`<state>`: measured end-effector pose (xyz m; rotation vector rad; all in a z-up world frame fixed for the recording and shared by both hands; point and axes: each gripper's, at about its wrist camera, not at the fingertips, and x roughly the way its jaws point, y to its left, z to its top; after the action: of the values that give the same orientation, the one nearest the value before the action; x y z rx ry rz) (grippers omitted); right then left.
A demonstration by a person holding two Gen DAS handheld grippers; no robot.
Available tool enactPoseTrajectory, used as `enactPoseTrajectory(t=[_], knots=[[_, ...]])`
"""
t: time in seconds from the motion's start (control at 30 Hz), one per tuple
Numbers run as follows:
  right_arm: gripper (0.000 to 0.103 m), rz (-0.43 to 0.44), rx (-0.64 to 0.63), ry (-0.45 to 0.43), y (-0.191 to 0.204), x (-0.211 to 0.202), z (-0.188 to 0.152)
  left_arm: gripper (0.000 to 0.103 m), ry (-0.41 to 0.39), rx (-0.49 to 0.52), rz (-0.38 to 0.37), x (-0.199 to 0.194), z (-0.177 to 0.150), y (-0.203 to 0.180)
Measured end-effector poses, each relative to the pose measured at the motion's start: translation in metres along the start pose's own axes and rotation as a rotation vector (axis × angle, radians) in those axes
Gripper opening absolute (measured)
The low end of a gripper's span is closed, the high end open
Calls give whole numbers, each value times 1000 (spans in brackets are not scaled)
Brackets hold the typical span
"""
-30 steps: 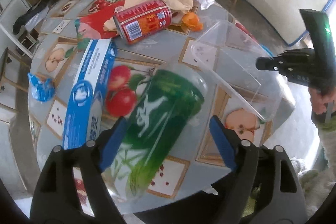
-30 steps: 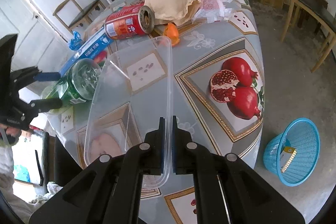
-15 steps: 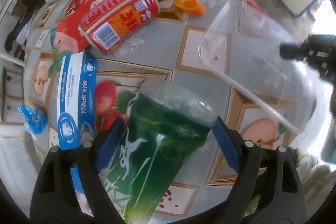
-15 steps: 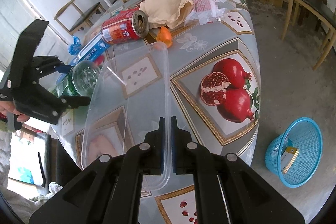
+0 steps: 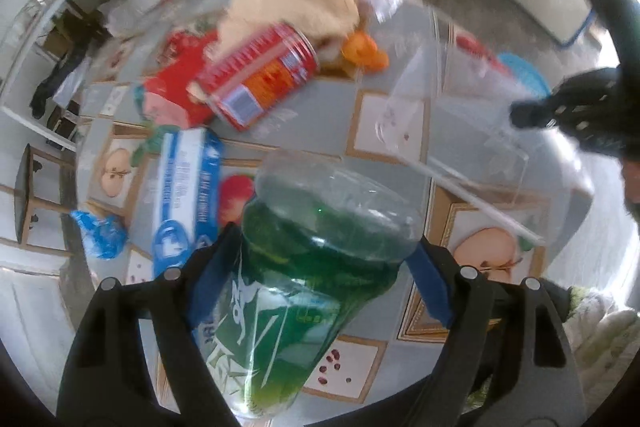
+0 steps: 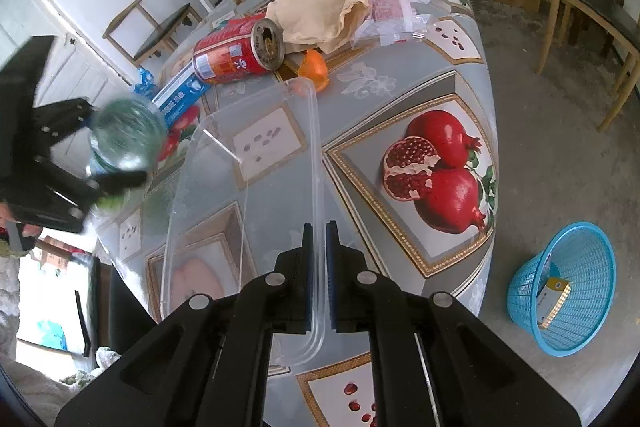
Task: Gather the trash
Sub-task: 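Carry the bottle and container with both grippers over the blue wastebasket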
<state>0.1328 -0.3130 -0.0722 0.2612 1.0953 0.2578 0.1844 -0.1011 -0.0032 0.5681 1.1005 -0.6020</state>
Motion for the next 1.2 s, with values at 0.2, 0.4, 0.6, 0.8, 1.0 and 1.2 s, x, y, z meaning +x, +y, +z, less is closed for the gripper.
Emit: enactPoseTrajectory(t=[0.2,0.4,0.6,0.8,1.0,1.2], knots=[[18,34,41,19,-3,8,9,76,-171,-96,-10,-54,-23,20],[18,38,80,29,-4,18,16,74,-347,-232,-46,-93,-48,41],[6,13,98,4,0,14,12,70,-468,-336,-65,-111,-69,43],[4,-9,104,-56,6,-5,6,70,-539,-400,-96,-117,-83,43],[4,-7,114,-117,8,-30,1,70,-628,-469,-145,-126,-88,36],[4,-9,135,-139,8,-50,-5,70,-706,-490,-177,-132,-85,18]])
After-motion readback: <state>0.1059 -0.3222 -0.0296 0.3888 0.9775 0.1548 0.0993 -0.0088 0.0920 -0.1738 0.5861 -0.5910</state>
